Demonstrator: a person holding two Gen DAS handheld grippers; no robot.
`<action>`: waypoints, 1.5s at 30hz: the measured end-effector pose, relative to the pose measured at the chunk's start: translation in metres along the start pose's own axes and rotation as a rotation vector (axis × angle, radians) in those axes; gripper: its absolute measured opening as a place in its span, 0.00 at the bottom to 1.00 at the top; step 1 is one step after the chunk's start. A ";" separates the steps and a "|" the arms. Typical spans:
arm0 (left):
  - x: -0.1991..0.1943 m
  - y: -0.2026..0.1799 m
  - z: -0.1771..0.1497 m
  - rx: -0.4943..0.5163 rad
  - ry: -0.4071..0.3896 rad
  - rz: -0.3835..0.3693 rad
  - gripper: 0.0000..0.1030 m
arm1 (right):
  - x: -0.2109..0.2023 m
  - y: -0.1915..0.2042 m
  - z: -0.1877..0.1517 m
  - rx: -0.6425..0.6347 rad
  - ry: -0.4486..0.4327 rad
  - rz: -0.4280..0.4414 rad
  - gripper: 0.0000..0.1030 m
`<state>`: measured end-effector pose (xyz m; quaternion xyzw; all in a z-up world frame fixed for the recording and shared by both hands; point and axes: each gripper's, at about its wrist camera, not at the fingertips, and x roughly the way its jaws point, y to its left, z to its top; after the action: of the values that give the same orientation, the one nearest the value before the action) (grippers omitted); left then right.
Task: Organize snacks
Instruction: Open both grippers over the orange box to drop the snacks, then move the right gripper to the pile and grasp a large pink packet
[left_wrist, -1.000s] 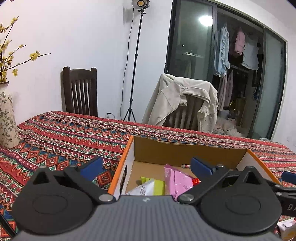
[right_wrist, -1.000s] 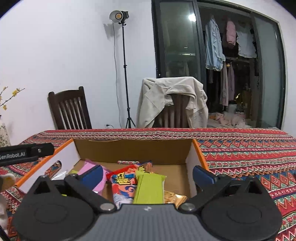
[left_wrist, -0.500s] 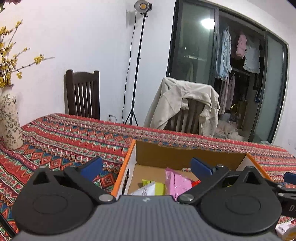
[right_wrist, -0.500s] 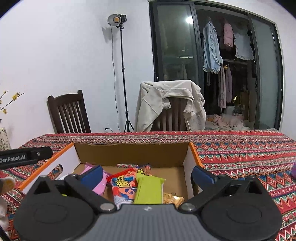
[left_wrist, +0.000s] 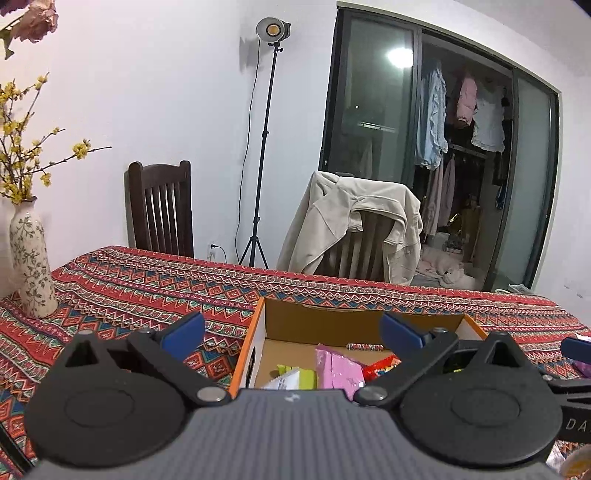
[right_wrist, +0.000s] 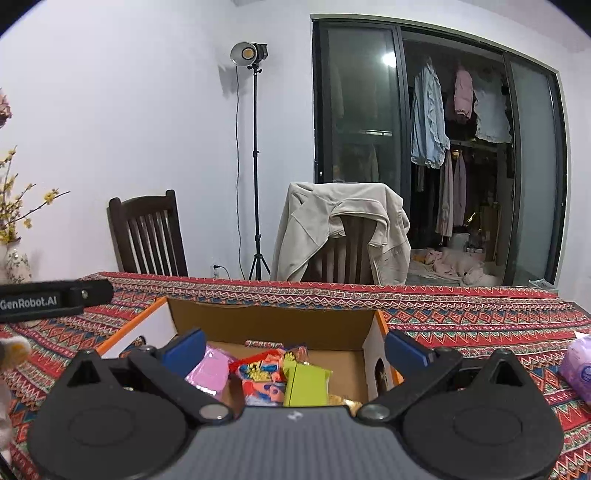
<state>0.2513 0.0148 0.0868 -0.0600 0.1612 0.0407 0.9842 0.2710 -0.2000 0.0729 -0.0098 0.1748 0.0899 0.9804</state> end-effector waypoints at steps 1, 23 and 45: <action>-0.005 0.002 -0.001 0.000 -0.001 -0.001 1.00 | -0.005 0.000 -0.002 -0.006 0.002 -0.003 1.00; -0.080 0.037 -0.068 0.018 0.096 -0.045 1.00 | -0.093 0.012 -0.078 -0.051 0.086 -0.010 1.00; -0.081 0.054 -0.125 0.024 0.171 -0.035 1.00 | -0.094 -0.008 -0.129 0.033 0.245 -0.045 1.00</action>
<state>0.1305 0.0468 -0.0100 -0.0542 0.2440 0.0164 0.9681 0.1423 -0.2307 -0.0157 -0.0083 0.2947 0.0631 0.9535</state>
